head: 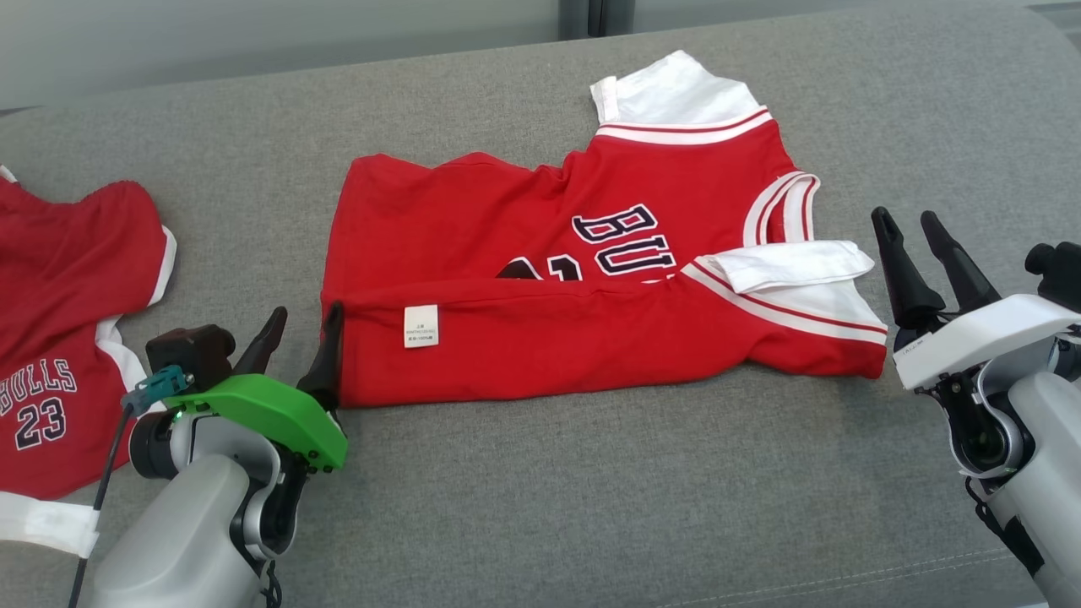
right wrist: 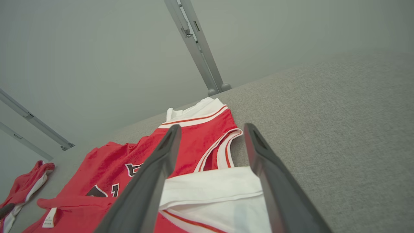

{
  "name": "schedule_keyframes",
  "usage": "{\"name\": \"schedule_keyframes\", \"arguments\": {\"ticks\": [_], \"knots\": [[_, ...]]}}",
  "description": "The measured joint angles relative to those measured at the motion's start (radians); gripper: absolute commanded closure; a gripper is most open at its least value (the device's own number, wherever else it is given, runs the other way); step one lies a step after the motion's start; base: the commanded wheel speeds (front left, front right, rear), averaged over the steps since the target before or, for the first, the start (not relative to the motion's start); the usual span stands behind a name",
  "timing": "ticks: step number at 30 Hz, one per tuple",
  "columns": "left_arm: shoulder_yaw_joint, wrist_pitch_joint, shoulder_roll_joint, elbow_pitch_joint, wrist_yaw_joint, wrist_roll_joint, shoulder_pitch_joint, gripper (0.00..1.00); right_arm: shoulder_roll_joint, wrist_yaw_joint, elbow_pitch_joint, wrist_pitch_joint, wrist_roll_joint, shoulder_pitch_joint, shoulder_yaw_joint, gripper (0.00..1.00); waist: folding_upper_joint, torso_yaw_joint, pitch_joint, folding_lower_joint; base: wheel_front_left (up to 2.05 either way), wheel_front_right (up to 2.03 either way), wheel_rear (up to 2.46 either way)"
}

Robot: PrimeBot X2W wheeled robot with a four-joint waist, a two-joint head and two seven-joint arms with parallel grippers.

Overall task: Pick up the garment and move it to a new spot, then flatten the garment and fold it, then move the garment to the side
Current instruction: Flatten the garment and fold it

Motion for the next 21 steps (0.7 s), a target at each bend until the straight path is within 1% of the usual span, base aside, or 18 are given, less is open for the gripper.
{"name": "schedule_keyframes", "arguments": {"ticks": [5, 8, 12, 17, 21], "knots": [[-0.002, 0.0, 0.025, -0.031, 0.022, 0.003, 0.036, 0.0, -0.013, 0.0, 0.005, 0.0, -0.042, 0.021, 0.002, 0.0, 0.0, -0.005, -0.029, 0.0, 0.0, 0.0, 0.0], [-0.012, 0.029, 0.042, -0.054, 0.044, 0.006, 0.056, 0.0, -0.016, 0.0, 0.033, 0.043, -0.076, 0.033, 0.009, 0.0, 0.0, -0.009, -0.045, 0.0, 0.0, 0.0, 0.0], [-0.023, 0.103, 0.065, -0.09, 0.084, 0.0, 0.072, 0.0, -0.002, 0.0, 0.054, 0.149, -0.108, 0.032, 0.009, 0.0, 0.0, -0.015, -0.06, 0.0, 0.0, 0.0, 0.0], [-0.031, 0.193, 0.091, -0.143, 0.128, -0.015, 0.079, 0.0, 0.022, 0.0, 0.063, 0.304, -0.111, 0.03, -0.003, 0.0, 0.0, -0.022, -0.062, 0.0, 0.0, 0.0, 0.0], [-0.045, 0.245, 0.102, -0.18, 0.146, -0.018, 0.08, 0.0, 0.043, 0.0, 0.087, 0.397, -0.129, 0.031, -0.026, 0.0, 0.0, -0.021, -0.052, 0.0, 0.0, 0.0, 0.0]]}}
